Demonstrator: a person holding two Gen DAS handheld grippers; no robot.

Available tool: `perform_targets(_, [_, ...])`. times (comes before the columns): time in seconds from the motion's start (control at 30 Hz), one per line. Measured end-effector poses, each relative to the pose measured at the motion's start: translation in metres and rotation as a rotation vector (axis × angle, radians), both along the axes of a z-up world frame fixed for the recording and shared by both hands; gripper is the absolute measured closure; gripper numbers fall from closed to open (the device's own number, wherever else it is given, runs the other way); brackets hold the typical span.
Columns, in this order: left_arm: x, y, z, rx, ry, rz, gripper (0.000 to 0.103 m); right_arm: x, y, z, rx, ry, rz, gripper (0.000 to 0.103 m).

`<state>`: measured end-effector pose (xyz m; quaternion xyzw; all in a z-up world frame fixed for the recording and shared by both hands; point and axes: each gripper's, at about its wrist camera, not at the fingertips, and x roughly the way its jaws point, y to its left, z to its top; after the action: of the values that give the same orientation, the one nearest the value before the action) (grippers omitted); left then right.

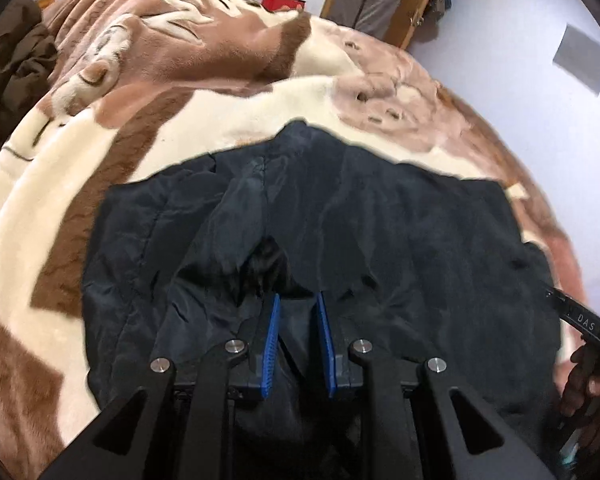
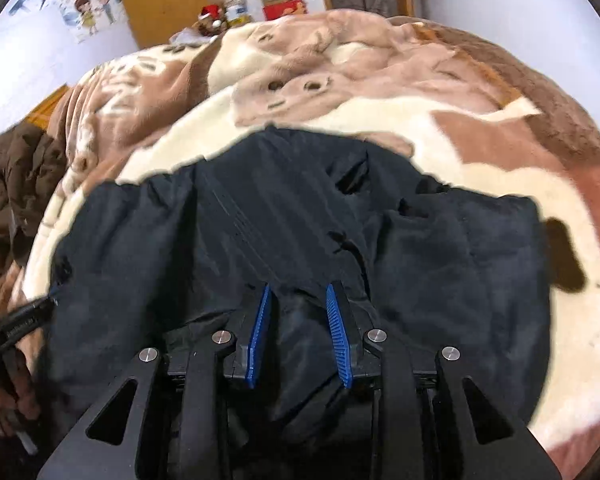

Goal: Fold large clothes

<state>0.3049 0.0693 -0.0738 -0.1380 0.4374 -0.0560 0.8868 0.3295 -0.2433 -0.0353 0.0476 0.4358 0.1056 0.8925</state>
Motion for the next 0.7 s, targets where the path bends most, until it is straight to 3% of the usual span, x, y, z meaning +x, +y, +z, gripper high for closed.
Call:
perform_targets(0.1, [-0.028,0.001,0.024,-0.047,-0.068,-0.028,0.083,-0.033,0.008,0.025,0.087,-0.063,0.035,0.074])
perform_targets(0.2, [-0.056,-0.017,0.031,-0.081,-0.089,-0.097,0.083,-0.059,0.031,0.014,0.119,-0.027,0.111,0.074])
perform_targets(0.3, [-0.064,-0.045,0.011,-0.041,-0.036,-0.172,0.083,-0.061,0.048,-0.022,0.065,0.057,0.137,0.074])
perform_targets(0.43, [-0.054,-0.058,-0.031,-0.001,0.049,-0.158,0.083,-0.045,0.046,-0.066,-0.004,0.138,0.114,0.074])
perform_targets(0.53, [-0.047,-0.058,-0.038,0.003,0.056,-0.142,0.083,-0.037,0.043,-0.075,0.006,0.152,0.107,0.074])
perform_targets(0.7, [-0.040,-0.067,-0.043,0.085,0.056,-0.150,0.083,-0.036,0.048,-0.084,-0.021,0.127,0.111,0.074])
